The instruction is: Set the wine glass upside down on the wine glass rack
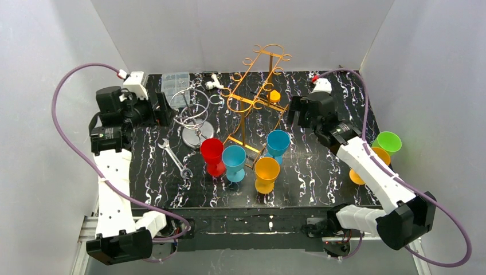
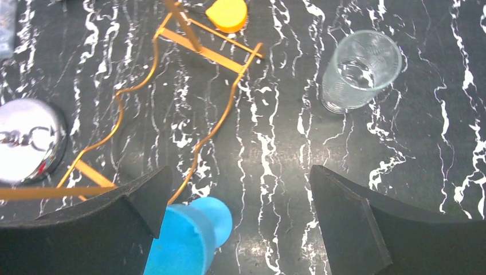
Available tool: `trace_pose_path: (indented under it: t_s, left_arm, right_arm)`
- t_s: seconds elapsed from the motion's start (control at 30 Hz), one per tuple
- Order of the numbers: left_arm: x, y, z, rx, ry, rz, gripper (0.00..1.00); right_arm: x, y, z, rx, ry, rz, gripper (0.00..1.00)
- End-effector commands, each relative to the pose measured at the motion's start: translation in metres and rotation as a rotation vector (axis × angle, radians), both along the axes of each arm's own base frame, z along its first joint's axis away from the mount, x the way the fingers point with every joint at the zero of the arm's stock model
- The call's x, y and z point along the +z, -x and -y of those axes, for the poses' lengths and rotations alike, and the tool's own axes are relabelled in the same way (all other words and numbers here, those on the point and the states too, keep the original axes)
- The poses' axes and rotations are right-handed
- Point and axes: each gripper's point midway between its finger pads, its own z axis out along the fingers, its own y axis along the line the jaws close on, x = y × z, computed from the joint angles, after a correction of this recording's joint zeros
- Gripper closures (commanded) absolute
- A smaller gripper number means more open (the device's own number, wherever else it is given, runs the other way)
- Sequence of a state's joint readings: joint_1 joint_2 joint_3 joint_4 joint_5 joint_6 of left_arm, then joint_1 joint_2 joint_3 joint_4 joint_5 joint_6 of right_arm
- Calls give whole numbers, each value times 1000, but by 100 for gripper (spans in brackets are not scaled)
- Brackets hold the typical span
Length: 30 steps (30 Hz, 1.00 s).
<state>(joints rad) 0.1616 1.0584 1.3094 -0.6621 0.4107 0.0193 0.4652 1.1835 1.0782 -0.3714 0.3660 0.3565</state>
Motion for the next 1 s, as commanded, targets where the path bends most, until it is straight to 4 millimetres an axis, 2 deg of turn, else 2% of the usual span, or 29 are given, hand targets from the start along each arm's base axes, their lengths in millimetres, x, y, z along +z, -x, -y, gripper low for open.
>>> trace_pose_path:
  t_s: [0.0,0.23,0.37,0.47,0.57,0.67,0.87,0.97]
  left_arm:
    - [38,32,22,-83,70,-13,1]
    - [74,58,50,-218,169,-48,1]
    - [89,73,66,-308,227,-55,1]
    - [87,88,75,-380,231,-59,1]
    - [77,101,79,-430,215,-70,1]
    - [67,112,80,-455,201,-98,1]
    - [64,117,81,-469,204,-106,1]
    - [68,118,86,-490,231,-101,1]
  right_arm:
    - [42,17,-4,6,53,68,0]
    - [63,60,-18,99,90,70,0]
    - [73,91,-41,221,48,60,0]
    - [66,112,-61,305,42,26,0]
    - [61,125,-70,343,57,1,0]
    - [48,140,-77,382,88,-51,7]
    - [32,169,-63,387,135,-148,13]
    - [13,182,-60,404,145,-224,20]
